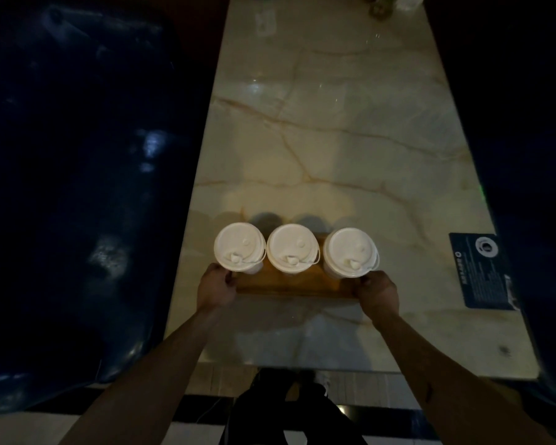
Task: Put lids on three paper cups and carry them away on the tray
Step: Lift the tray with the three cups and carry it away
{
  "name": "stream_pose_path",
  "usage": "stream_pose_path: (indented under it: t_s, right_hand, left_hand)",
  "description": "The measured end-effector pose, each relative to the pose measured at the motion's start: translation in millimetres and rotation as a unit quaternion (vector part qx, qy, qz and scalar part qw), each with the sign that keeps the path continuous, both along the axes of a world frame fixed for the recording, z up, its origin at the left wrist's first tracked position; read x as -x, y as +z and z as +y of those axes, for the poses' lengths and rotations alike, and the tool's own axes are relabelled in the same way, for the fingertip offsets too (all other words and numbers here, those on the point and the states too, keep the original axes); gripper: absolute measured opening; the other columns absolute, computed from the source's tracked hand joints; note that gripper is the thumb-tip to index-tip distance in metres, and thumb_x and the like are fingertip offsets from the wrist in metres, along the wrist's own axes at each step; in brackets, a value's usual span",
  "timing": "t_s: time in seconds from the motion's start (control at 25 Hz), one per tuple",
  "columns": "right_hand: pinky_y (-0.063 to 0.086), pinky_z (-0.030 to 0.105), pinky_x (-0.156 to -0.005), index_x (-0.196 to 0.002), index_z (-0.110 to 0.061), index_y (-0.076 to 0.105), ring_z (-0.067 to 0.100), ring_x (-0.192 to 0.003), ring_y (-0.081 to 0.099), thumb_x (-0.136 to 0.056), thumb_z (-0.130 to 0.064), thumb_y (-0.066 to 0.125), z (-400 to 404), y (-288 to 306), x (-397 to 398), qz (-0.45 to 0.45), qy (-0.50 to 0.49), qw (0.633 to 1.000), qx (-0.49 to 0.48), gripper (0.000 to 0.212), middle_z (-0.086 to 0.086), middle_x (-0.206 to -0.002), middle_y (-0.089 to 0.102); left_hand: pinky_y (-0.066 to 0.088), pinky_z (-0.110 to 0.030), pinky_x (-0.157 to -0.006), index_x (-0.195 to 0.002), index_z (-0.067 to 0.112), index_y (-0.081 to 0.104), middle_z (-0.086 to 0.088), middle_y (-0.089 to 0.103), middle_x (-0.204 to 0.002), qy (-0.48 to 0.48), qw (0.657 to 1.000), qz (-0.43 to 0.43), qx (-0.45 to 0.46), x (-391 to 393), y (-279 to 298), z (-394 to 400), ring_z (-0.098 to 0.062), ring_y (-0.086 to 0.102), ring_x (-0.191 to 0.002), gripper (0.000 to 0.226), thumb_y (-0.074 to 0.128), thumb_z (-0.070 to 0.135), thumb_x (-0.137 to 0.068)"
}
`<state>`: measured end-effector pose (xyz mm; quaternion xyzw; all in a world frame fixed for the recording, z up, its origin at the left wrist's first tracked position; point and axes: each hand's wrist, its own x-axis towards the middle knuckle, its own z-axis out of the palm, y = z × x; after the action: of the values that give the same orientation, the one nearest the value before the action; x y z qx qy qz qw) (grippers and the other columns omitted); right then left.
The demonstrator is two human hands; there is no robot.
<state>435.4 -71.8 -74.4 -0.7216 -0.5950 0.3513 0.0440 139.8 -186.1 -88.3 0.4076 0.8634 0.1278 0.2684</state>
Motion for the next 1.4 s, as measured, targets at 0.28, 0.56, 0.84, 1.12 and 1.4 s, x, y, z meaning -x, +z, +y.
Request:
stream_pose_path:
  t_s: [0.28, 0.56, 0.84, 1.12, 1.4]
  right_hand:
    - [0.053, 0.04, -0.085, -0.104, -0.006, 0.075, 0.041, -0.105, 0.066, -0.091, -0.014, 0.061, 1, 1, 0, 0.014, -0.005, 1.0, -0.013, 0.021, 0.023, -0.111, 0.071]
    - [0.054, 0.037, -0.085, -0.109, -0.017, 0.077, 0.036, -0.106, 0.069, -0.083, -0.008, 0.07, -2, 14, 1, 0.074, -0.062, 0.995, -0.006, 0.028, 0.017, -0.109, 0.076]
    - [0.054, 0.037, -0.088, -0.114, -0.016, 0.075, 0.036, -0.105, 0.07, -0.083, -0.009, 0.071, -11, 30, -2, 0.079, -0.077, 0.994, -0.008, 0.032, 0.016, -0.112, 0.076]
    - [0.058, 0.038, -0.082, -0.116, -0.018, 0.074, 0.032, -0.094, 0.072, -0.083, -0.012, 0.072, -35, 53, -19, 0.089, -0.127, 0.988, -0.021, 0.033, 0.016, -0.102, 0.076]
    - [0.058, 0.041, -0.087, -0.114, -0.015, 0.073, 0.032, -0.1, 0.069, -0.084, -0.013, 0.072, -78, 70, -44, 0.068, -0.196, 0.978, -0.036, 0.03, 0.014, -0.112, 0.073]
  left_hand:
    - [0.05, -0.041, -0.086, -0.107, 0.002, 0.069, -0.021, 0.065, -0.118, 0.045, 0.999, 0.007, -0.014, -6, 5, 0, -0.042, 0.061, -0.109, 0.019, 0.059, 0.005, -0.09]
    - [0.05, -0.038, -0.082, -0.099, 0.003, 0.071, -0.02, 0.07, -0.11, 0.047, 0.999, 0.018, 0.01, -3, 21, 6, -0.04, 0.065, -0.104, 0.018, 0.056, 0.011, -0.093]
    - [0.044, -0.029, -0.073, -0.093, 0.007, 0.072, -0.015, 0.074, -0.1, 0.048, 0.998, -0.021, -0.027, 3, 45, 17, -0.035, 0.068, -0.098, 0.013, 0.06, 0.013, -0.093]
    - [0.055, -0.037, -0.079, -0.092, 0.009, 0.074, -0.011, 0.076, -0.096, -0.024, 0.998, -0.04, -0.045, 7, 63, 26, -0.033, 0.069, -0.095, 0.01, 0.065, 0.014, -0.09]
    - [0.054, -0.035, -0.083, -0.1, 0.011, 0.075, -0.011, 0.077, -0.103, -0.104, 0.991, -0.054, -0.069, -11, 81, 37, -0.031, 0.069, -0.101, 0.015, 0.069, 0.015, -0.087]
